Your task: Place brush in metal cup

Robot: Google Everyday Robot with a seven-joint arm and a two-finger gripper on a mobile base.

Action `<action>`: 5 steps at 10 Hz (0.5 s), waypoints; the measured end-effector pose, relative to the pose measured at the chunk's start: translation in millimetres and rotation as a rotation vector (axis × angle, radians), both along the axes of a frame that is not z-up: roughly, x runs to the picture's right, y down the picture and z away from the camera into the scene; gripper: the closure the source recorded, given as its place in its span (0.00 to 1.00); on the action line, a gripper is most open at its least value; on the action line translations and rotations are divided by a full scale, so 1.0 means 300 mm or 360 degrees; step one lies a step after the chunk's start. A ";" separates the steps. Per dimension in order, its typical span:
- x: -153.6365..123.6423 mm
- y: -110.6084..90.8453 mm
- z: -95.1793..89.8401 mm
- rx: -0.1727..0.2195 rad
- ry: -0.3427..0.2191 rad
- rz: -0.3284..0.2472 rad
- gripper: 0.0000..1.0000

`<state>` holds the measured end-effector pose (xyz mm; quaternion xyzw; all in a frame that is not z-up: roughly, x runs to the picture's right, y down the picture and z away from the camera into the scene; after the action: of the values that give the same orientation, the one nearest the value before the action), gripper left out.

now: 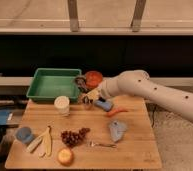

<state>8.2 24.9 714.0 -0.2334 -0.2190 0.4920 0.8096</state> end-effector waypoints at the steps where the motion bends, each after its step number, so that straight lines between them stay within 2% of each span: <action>1: 0.004 0.010 -0.002 -0.0003 0.0003 0.0006 1.00; 5: 0.000 0.009 -0.001 -0.0009 0.0008 -0.0004 1.00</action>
<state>8.3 27.7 713.6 -0.2347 -0.2152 0.4922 0.8101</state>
